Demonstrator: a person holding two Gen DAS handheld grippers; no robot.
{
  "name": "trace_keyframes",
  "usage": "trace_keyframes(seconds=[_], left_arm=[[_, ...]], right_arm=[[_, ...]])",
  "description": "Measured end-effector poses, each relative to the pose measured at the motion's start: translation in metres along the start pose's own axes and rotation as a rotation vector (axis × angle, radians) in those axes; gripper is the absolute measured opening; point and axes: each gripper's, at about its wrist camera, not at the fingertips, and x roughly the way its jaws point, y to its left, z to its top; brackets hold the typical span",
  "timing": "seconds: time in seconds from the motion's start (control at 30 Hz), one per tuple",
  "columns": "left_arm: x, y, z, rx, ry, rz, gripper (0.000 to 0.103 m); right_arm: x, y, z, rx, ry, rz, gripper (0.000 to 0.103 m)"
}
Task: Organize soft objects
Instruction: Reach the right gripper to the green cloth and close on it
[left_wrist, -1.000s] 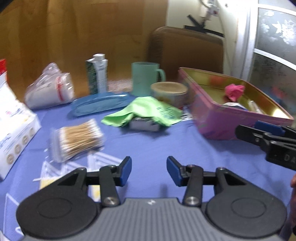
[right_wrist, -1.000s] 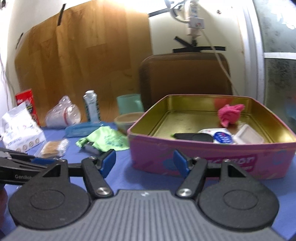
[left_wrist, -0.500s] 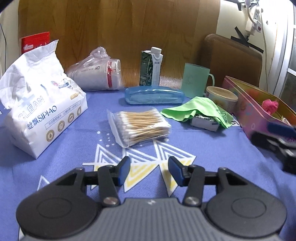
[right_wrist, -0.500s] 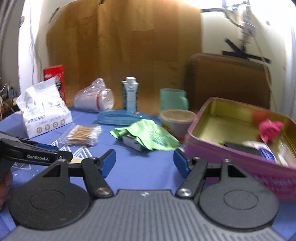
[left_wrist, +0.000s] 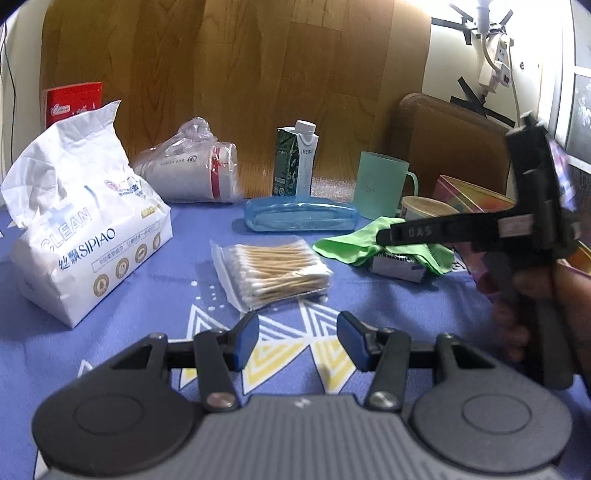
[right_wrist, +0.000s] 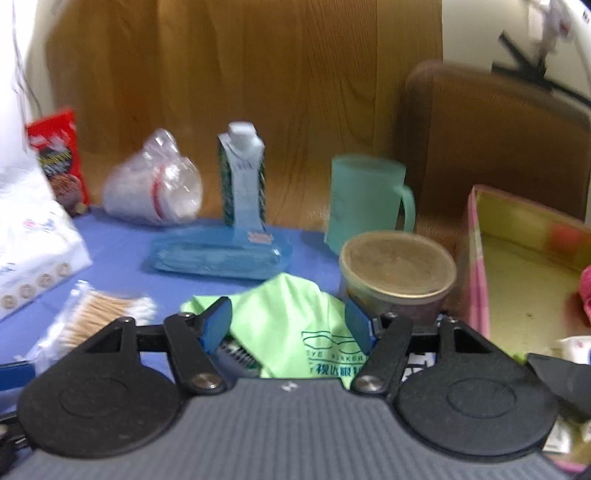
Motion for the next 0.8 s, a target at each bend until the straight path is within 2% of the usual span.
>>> trace_keyframes(seconds=[0.03,0.07,0.1,0.13,0.3,0.43,0.53,0.67,0.7,0.8], left_arm=[[0.000,0.001,0.000,-0.006,-0.001,-0.002,0.048],[0.000,0.002,0.000,-0.012,-0.001,-0.004,0.048],[0.000,0.003,0.000,-0.017,-0.001,-0.007,0.049],[0.001,0.004,0.001,-0.021,-0.001,-0.009,0.050],[-0.001,0.006,0.001,-0.037,-0.003,-0.019,0.050],[-0.003,0.005,0.001,-0.042,-0.003,-0.052,0.050],[-0.004,0.004,0.001,-0.057,0.018,-0.120,0.049],[-0.004,0.000,-0.002,-0.165,0.112,-0.316,0.048],[-0.004,-0.006,-0.003,-0.163,0.129,-0.341,0.048],[-0.008,-0.024,-0.004,-0.106,0.147,-0.339,0.048]], right_arm=[[0.007,-0.002,-0.001,0.010,0.023,0.001,0.051],[0.007,-0.004,-0.001,0.017,0.013,0.006,0.040],[0.004,-0.005,-0.001,0.010,0.003,0.000,0.009],[-0.003,-0.005,0.000,0.002,-0.008,-0.010,0.007],[-0.059,-0.007,-0.010,0.004,-0.115,0.018,0.007],[-0.107,0.000,-0.038,-0.056,-0.119,0.081,0.007],[-0.128,0.012,-0.061,-0.135,-0.090,0.144,0.007],[-0.139,0.033,-0.091,-0.198,-0.018,0.244,0.008],[-0.139,0.039,-0.096,-0.218,-0.009,0.248,0.009],[-0.136,0.049,-0.102,-0.246,-0.004,0.239,0.014]])
